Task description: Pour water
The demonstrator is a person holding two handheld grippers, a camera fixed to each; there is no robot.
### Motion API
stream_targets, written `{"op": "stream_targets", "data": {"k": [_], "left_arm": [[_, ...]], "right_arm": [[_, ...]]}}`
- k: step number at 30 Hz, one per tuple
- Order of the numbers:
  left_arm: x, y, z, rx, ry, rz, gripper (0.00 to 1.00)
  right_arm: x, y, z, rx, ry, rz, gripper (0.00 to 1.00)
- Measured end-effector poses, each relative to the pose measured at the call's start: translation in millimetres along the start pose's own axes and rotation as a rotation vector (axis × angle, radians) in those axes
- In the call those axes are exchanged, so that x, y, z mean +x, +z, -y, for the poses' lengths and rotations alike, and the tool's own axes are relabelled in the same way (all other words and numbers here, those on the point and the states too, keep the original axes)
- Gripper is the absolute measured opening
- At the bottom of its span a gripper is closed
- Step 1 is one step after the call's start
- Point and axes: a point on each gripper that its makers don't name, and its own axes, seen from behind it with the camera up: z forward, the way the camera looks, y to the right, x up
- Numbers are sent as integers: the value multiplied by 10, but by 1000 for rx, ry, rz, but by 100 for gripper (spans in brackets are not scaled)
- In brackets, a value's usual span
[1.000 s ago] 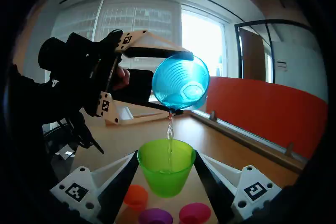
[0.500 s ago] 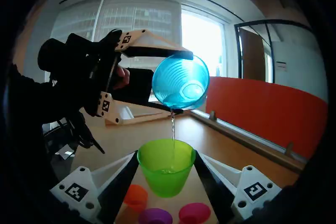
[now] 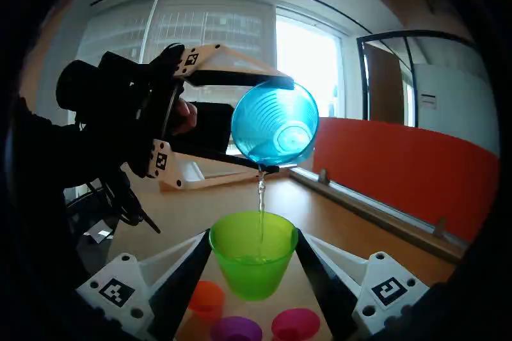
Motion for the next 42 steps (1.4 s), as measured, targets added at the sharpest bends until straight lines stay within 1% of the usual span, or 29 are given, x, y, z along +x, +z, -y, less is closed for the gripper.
{"op": "stream_targets", "data": {"k": [8,21,32,38,42], "left_arm": [[9,10,-25,-2,11,-1,89],[30,16,32,3,23,-4,89],[49,18,37,2,34,-7,89],[57,12,8,0,43,-8,89],[60,9,14,0,47,-9,89]], "right_arm": [[-3,-5,-6,-2,-1,-1,94],[-5,6,-12,-3,-6,-1,94],[2,12,-42,-9,-6,0,94],[3,22,-50,-10,-7,0,94],[3,27,-56,-12,-6,0,94]]}}
